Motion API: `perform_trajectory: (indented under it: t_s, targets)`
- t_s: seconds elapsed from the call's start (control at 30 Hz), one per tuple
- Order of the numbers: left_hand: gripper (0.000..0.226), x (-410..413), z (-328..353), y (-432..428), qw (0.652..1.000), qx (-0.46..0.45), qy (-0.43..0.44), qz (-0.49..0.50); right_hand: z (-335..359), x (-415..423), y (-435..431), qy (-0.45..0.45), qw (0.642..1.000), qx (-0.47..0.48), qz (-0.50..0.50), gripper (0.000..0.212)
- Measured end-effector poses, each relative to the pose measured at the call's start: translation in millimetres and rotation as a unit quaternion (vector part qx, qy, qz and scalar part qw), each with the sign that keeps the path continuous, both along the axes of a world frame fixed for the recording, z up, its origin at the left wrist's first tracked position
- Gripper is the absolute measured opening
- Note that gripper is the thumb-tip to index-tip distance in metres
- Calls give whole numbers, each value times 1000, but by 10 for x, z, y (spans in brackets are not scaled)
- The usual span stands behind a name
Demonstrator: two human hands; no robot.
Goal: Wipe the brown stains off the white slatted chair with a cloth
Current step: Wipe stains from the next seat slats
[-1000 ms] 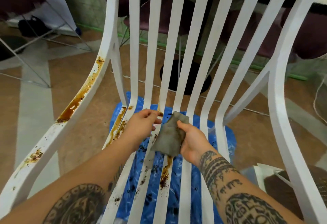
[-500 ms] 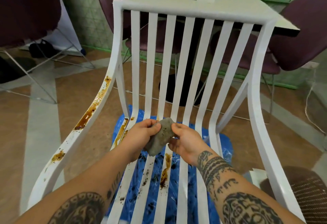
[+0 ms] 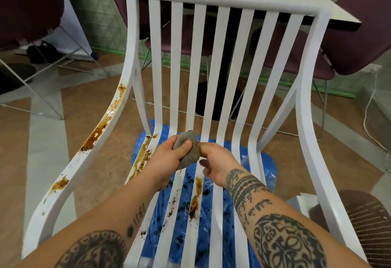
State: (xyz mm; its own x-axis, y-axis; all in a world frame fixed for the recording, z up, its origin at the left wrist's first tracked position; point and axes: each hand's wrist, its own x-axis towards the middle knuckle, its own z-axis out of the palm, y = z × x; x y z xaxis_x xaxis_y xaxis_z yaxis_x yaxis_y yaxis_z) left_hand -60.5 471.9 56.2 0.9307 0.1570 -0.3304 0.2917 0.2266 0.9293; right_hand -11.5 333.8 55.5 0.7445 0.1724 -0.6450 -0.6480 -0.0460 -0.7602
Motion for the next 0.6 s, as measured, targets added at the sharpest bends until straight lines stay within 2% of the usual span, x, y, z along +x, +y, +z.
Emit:
perform_trajectory:
  t_s: [0.07, 0.13, 0.2, 0.23, 0.3, 0.4, 0.47, 0.6]
  targets:
    - [20, 22, -89, 34, 996, 83, 14, 10, -159, 91, -146, -55, 995, -77, -40, 25]
    - [26, 37, -208, 64, 978, 201, 45, -27, -372, 148, -301, -112, 980, -162, -43, 20]
    - [33, 62, -358, 55, 928, 353, 85, -80, -580, 188, -411, -156, 951, -263, 38, 16]
    - [34, 86, -425, 39, 902, 409, 101, -98, -675, 207, -437, -175, 929, -313, 89, 22]
    - [26, 180, -535, -33, 874, 455, 107, -129, -865, 236, -436, -199, 886, -381, 171, 41]
    - [8, 375, -607, -149, 821, 523, 108, -199, -963, 195, -410, -228, 863, -399, 211, 59]
    - [12, 488, -616, -213, 775, 568, 106, -256, -991, 197, -432, -237, 866, -391, 201, 61]
    - [29, 566, -656, -275, 734, 598, 80, -312, -970, 231, -473, -231, 870, -381, 211, 62]
